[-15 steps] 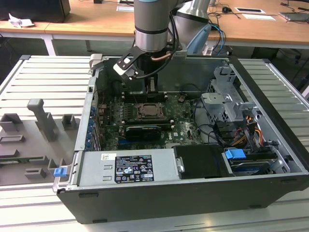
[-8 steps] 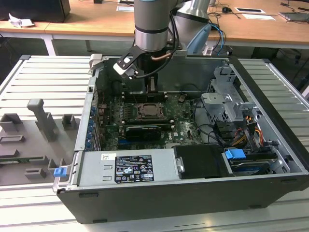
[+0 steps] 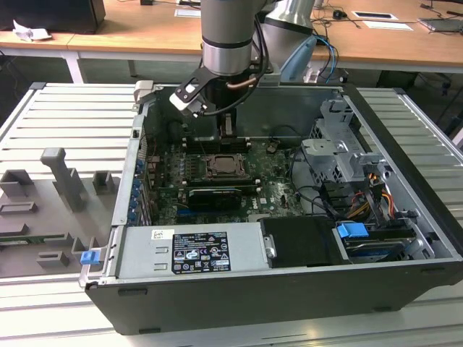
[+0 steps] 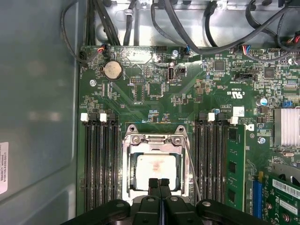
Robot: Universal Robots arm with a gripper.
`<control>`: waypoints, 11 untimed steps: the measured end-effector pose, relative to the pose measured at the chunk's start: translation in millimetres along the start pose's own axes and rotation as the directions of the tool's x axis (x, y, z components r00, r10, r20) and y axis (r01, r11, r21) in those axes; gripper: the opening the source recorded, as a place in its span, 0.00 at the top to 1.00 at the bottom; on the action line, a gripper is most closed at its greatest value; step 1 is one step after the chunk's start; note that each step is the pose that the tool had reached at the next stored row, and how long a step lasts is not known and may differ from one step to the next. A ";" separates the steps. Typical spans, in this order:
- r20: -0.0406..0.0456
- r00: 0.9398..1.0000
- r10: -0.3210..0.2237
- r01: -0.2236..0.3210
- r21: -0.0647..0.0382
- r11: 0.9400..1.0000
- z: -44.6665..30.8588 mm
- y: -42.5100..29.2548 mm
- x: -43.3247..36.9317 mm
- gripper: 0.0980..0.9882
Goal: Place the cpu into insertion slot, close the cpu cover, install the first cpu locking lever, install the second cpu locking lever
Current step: 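Install the first cpu locking lever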
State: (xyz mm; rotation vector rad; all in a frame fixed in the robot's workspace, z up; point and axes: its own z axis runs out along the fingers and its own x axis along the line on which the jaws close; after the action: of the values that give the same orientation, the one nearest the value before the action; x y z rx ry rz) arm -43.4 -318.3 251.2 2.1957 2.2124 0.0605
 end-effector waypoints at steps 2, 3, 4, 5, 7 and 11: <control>0.000 1.000 0.000 0.000 0.000 1.000 -0.6 0.0 0.0 0.99; 0.000 1.000 0.000 0.000 0.000 1.000 -1.0 0.0 0.0 0.99; 0.000 1.000 0.000 0.000 0.000 1.000 -1.5 0.1 0.0 0.99; 0.000 1.000 0.000 0.000 0.000 1.000 -2.2 0.1 0.0 0.99; 0.000 1.000 0.000 0.000 0.000 1.000 -3.3 0.1 0.0 0.99; 0.000 1.000 0.000 0.000 0.000 1.000 -5.2 0.2 0.0 0.99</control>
State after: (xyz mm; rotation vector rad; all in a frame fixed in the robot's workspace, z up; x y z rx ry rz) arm -43.5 -318.3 256.4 2.1957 2.2124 0.0601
